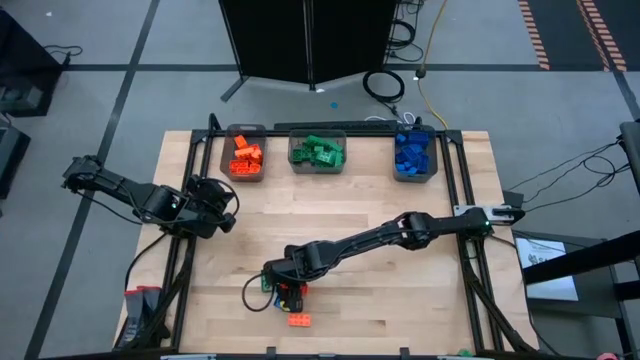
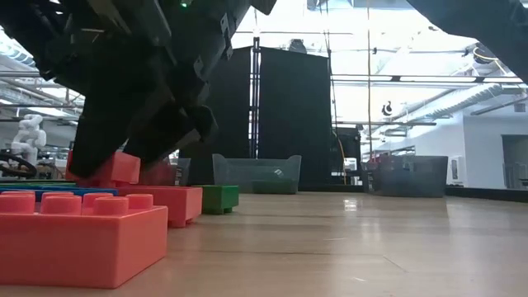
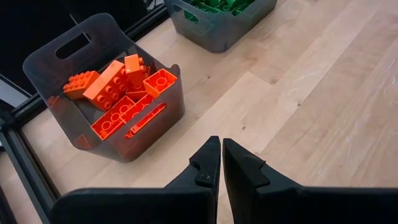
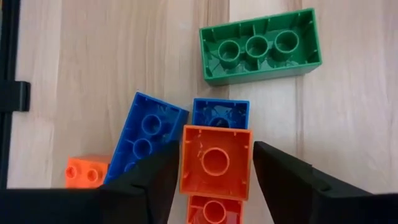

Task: Sort blocks
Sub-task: Put the orange game piece into the left black bin

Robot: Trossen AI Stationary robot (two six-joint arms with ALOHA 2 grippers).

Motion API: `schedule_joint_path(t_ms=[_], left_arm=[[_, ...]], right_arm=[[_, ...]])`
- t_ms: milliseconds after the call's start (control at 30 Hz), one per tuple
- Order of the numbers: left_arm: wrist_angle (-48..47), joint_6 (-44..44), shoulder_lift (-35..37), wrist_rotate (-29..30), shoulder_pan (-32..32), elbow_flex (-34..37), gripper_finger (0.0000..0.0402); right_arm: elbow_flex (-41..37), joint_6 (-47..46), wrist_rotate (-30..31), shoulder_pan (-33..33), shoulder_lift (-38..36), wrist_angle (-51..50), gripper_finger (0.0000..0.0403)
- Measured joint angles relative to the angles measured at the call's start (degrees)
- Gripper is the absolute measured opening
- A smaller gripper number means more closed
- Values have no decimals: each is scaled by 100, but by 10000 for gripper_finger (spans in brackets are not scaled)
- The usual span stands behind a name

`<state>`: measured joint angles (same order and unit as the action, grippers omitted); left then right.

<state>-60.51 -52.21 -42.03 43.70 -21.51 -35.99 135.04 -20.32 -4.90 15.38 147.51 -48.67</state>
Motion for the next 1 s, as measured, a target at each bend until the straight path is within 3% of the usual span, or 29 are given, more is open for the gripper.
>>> schedule_joint_path(t_ms=[100,267,700,1000], left_arm=[[-2,0,-1,-2,-1,0,23],[-2,2,-8,-2,0,0,23],[-9,4,-5,-2,-1,0,23],[-46,7,-8,-2,1,0,23]], right_arm=[[0,0,-23,0,14,22,182],[0,-3,8,-2,12,45,115],[-10,-10,30,-13,-61,-11,115],[-9,65,226,-362,-628,7,115]])
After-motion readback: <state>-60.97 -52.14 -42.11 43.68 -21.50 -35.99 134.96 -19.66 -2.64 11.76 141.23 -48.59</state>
